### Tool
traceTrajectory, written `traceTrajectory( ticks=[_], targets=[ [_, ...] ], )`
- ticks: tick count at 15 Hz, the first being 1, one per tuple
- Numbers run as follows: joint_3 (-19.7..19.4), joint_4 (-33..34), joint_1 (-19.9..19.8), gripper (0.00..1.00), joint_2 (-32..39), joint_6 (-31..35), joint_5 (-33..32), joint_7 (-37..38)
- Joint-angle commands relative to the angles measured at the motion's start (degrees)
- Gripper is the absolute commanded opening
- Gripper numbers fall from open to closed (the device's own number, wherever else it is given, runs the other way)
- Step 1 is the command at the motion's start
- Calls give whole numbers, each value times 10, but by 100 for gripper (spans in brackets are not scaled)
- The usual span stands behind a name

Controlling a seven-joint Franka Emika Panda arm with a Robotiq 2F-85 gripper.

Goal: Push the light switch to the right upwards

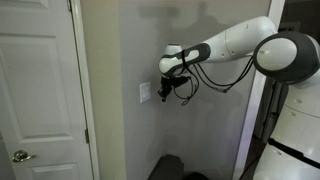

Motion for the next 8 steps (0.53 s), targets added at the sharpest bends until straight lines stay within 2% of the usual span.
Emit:
traceTrajectory(
  ticks=[1, 5, 8],
  targets=[
    [5, 12, 0, 0, 13, 41, 2, -19],
    [4, -1, -1, 0, 9, 107, 24, -27],
    [-1, -12, -3, 0, 3, 141, 66, -50]
  ],
)
